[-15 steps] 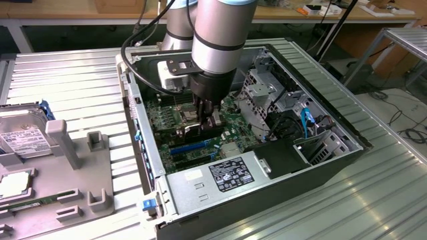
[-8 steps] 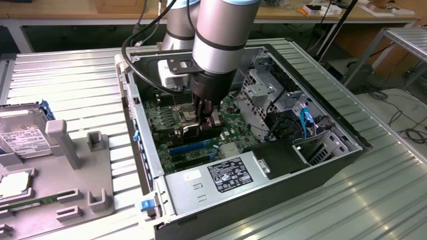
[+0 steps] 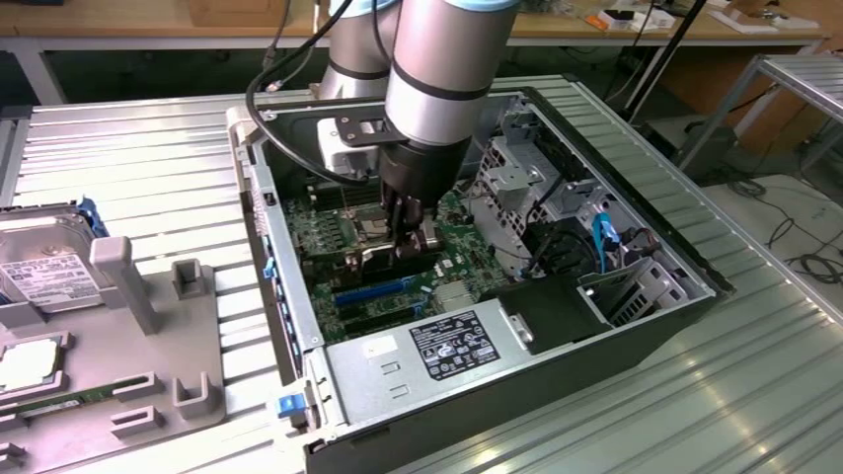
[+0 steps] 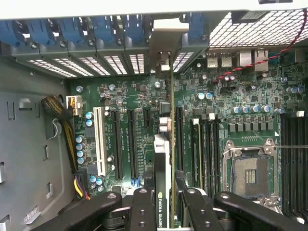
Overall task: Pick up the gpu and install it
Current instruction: 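Insert the gpu into the slot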
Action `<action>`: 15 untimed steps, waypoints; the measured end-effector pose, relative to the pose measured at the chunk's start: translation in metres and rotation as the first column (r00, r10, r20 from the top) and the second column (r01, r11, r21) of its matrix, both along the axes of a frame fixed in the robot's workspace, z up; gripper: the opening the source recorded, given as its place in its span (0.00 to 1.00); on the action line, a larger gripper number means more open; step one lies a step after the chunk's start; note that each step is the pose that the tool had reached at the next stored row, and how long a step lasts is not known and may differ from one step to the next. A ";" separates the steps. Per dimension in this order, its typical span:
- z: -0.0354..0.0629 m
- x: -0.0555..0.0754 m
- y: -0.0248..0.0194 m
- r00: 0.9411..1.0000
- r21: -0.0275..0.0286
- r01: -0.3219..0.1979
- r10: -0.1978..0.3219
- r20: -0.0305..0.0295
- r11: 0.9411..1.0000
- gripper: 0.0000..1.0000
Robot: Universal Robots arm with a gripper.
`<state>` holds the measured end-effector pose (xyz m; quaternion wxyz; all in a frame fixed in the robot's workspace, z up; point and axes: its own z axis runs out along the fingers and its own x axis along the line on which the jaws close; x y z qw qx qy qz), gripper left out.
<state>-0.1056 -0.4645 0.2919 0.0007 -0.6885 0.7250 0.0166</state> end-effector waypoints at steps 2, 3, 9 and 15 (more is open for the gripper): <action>-0.0013 0.000 0.0001 1.000 0.000 0.000 0.000 0.000 1.000 0.27; -0.0025 0.000 0.0000 1.000 0.000 0.000 0.000 0.000 1.000 0.27; -0.0055 0.000 0.0000 1.000 0.000 0.000 0.000 0.000 1.000 0.27; -0.0092 0.000 0.0000 1.000 0.000 0.000 0.000 0.000 1.000 0.27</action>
